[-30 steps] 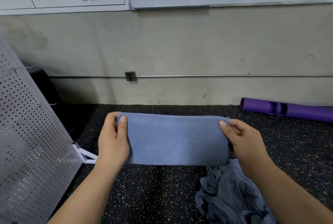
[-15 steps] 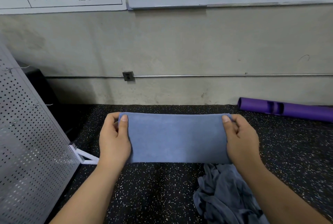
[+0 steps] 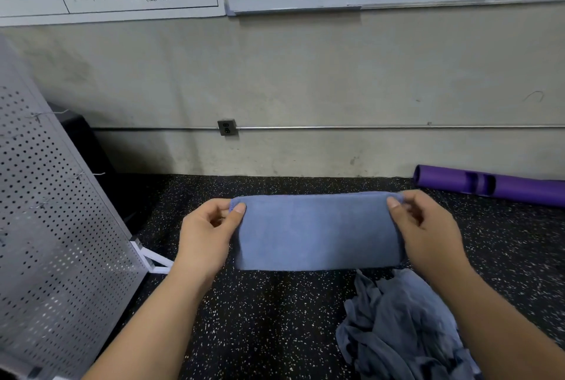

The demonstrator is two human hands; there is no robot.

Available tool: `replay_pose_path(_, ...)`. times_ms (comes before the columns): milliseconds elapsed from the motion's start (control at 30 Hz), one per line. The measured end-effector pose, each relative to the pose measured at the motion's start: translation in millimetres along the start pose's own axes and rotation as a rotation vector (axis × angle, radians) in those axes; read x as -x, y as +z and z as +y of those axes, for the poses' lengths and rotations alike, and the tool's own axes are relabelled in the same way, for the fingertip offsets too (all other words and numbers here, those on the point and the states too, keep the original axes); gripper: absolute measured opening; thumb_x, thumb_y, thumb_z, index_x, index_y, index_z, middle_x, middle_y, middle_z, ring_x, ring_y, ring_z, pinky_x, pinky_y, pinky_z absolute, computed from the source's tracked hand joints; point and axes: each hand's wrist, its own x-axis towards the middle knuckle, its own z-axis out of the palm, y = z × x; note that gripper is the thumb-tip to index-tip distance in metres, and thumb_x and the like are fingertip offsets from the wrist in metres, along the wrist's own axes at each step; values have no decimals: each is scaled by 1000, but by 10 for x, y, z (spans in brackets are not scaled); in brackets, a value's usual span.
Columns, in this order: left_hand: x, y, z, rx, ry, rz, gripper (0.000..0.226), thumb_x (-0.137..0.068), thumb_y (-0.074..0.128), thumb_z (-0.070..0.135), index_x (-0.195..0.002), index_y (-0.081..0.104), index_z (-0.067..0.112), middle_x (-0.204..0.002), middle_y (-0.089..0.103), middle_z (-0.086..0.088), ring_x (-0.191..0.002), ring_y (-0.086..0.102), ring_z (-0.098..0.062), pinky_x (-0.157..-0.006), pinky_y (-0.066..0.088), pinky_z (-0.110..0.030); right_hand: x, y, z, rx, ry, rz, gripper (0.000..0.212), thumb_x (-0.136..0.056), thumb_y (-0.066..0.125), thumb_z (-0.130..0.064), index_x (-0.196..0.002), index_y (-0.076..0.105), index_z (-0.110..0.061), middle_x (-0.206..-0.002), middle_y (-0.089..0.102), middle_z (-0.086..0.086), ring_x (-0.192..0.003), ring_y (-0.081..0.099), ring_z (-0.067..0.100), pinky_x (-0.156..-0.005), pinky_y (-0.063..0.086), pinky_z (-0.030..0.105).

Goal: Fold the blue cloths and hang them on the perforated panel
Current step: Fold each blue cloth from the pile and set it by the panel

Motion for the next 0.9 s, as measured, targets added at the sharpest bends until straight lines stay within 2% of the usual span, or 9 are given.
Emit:
replay_pose_path(133, -9, -69, -10, -31, -20, -86, 2, -91, 84, 14, -92, 83, 16, -91, 80, -5, -83, 68, -12, -83, 59, -30, -27, -92, 12, -58, 41, -36, 3, -94, 80, -26, -96, 81, -25, -78, 78, -14, -71, 70, -1, -73, 58, 30)
replay_pose_path(200, -21, -95, -21, -56, -17, -92, 3, -91, 84, 13, -91, 83, 16, -91, 80, -8, -85, 69, -16, -86, 60, -35, -30, -119, 17, -111, 75, -66, 1, -92, 82, -20, -93, 82, -20, -75, 78, -9, -66, 68, 2, -67, 57, 24)
replay_pose_path(267, -36, -115, -33, -48, -22, -82, 2, -91, 84, 15, -92, 83, 16, -94, 80, -11, -87, 70, -19, -89, 60, -39, -55, -148, 41, -128, 92, -14, 2, -90, 84, -22, -91, 83, -22, -81, 79, -4, -75, 70, 12, -73, 58, 31)
replay_pose_path(367, -59, -135, -49, -28, -18, -47, 3, -92, 84, 15, -92, 81, 13, -97, 77, -18, -85, 66, -18, -86, 58, -37, -69, -166, 40, -202, 107, -32, 4, -88, 87, -18, -88, 83, -19, -86, 80, 4, -75, 66, 12, -77, 54, 32)
replay_pose_path(600, -69, -106, -109, -60, 24, 4, 6, -97, 79, 20, -91, 76, 18, -85, 68, -13, -77, 57, -12, -77, 49, -34, -58, -139, 32, -254, 101, -41, 9, -88, 85, -8, -87, 80, -16, -78, 79, -9, -67, 68, 0, -65, 54, 10)
replay_pose_path(667, -54, -87, -97, -79, 53, -10, 8, -101, 74, 22, -93, 73, 21, -76, 60, -2, -73, 52, -11, -70, 43, -31, -48, -127, 23, -232, 84, -83, 3, -94, 79, -12, -95, 80, -15, -84, 81, -7, -78, 75, 5, -72, 59, 18)
replay_pose_path(733, -26, -68, -73, -159, 97, -28, 8, -104, 69, 26, -97, 69, 24, -73, 62, 0, -68, 49, -10, -62, 37, -27, -50, -116, 37, -135, 47, -101, 4, -100, 73, -22, -100, 77, -22, -80, 79, -9, -73, 71, 4, -71, 56, 32)
replay_pose_path(800, -6, -47, -50, -240, 133, -25, 8, -106, 64, 31, -100, 65, 27, -79, 69, -2, -67, 54, -14, -63, 40, -32, -38, -96, 34, -44, -5, -93, 8, -105, 64, -30, -99, 70, -29, -74, 73, -3, -65, 59, 6, -65, 46, 36)
replay_pose_path(900, 26, 11, -21, -277, 136, 5, 7, -109, 57, 37, -104, 59, 33, -86, 72, 1, -78, 61, -12, -69, 45, -34, -1, -22, 17, -38, -25, -78, 11, -110, 53, -37, -103, 62, -34, -86, 69, 1, -81, 60, 16, -72, 47, 37)
